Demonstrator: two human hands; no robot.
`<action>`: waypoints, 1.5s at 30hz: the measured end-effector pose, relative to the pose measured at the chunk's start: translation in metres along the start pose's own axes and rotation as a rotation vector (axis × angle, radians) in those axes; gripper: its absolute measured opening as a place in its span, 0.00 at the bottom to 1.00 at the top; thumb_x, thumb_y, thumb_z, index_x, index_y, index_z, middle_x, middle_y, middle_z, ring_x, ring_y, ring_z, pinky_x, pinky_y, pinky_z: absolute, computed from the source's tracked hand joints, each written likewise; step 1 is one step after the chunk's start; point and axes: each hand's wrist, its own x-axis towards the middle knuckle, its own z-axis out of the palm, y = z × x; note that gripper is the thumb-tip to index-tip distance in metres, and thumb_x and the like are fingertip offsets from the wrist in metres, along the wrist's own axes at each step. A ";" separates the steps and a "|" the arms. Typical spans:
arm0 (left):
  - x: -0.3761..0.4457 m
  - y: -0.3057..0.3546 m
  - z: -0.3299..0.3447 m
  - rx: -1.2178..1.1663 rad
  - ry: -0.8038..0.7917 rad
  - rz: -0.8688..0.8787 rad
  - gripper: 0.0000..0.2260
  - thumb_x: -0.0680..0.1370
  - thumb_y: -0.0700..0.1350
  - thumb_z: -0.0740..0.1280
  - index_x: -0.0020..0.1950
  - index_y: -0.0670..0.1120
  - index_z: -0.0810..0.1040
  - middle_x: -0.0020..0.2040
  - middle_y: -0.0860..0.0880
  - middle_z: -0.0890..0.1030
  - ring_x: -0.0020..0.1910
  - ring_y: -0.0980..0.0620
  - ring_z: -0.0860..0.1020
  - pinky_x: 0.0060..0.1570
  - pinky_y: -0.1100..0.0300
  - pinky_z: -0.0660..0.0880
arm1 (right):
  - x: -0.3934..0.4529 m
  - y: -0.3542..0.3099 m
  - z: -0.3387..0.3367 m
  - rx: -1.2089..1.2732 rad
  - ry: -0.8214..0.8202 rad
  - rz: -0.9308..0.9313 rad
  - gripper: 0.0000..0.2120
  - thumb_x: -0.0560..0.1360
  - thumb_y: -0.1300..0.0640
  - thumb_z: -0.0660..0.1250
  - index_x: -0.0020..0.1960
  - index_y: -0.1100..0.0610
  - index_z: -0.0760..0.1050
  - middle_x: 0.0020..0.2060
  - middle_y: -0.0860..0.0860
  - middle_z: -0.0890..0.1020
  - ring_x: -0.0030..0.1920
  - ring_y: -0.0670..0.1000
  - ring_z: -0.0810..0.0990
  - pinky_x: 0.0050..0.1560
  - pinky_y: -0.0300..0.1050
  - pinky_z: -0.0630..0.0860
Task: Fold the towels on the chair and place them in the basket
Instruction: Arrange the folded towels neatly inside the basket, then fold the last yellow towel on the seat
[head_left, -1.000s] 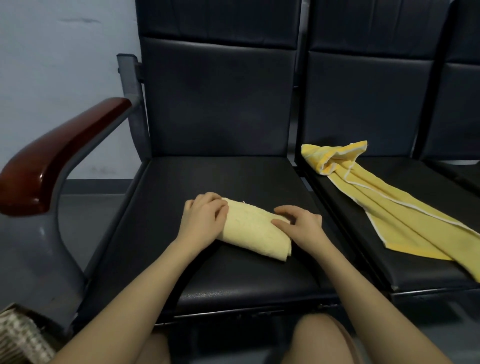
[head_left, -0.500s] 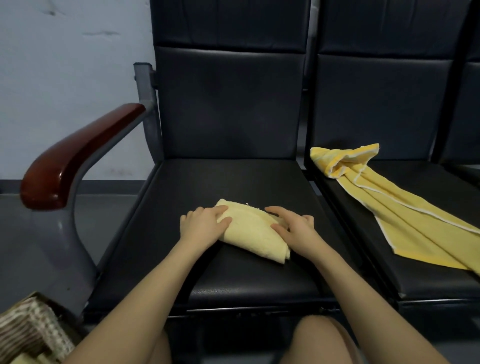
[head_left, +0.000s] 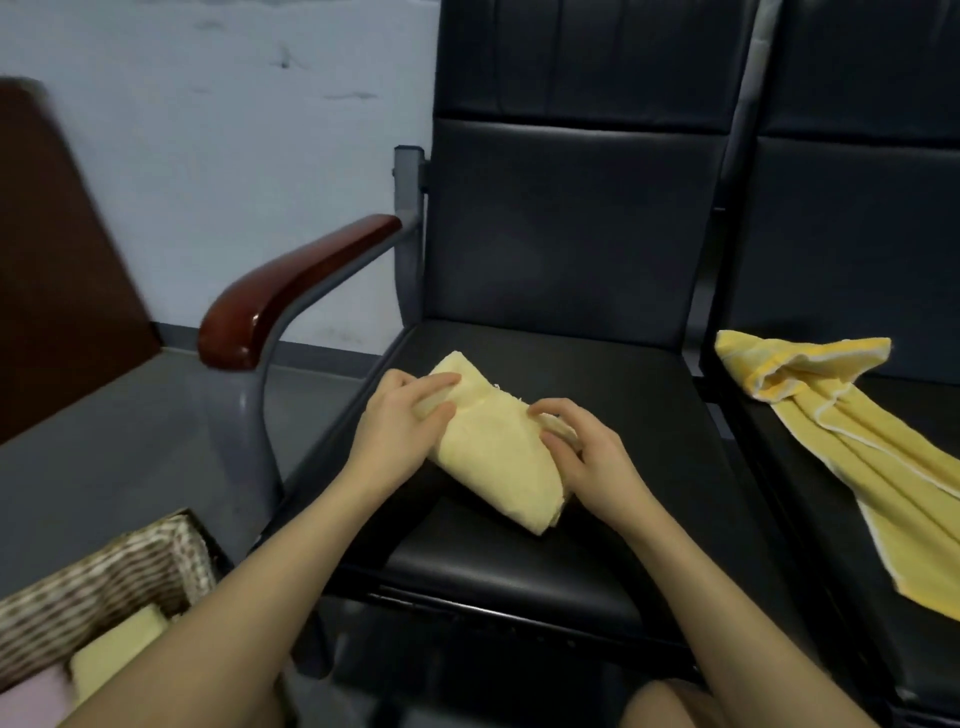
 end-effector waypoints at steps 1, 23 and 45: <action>-0.002 -0.004 -0.011 -0.001 0.036 0.003 0.14 0.77 0.46 0.68 0.62 0.56 0.79 0.50 0.50 0.72 0.50 0.54 0.73 0.53 0.61 0.68 | 0.005 -0.009 0.006 0.012 -0.007 -0.020 0.17 0.79 0.56 0.60 0.56 0.32 0.70 0.55 0.40 0.76 0.59 0.50 0.74 0.64 0.53 0.69; -0.179 -0.280 -0.279 0.362 0.196 -0.483 0.14 0.74 0.52 0.66 0.60 0.55 0.80 0.50 0.50 0.72 0.51 0.49 0.75 0.59 0.49 0.70 | 0.003 -0.202 0.372 0.187 -0.555 -0.427 0.12 0.77 0.55 0.64 0.59 0.52 0.78 0.55 0.47 0.80 0.57 0.48 0.77 0.58 0.51 0.74; -0.271 -0.422 -0.203 0.864 -0.465 -0.609 0.37 0.72 0.68 0.34 0.78 0.52 0.42 0.79 0.47 0.44 0.77 0.44 0.43 0.73 0.46 0.38 | -0.034 -0.139 0.526 -0.577 -1.196 -0.578 0.32 0.80 0.37 0.48 0.78 0.43 0.37 0.77 0.42 0.39 0.77 0.48 0.38 0.73 0.55 0.36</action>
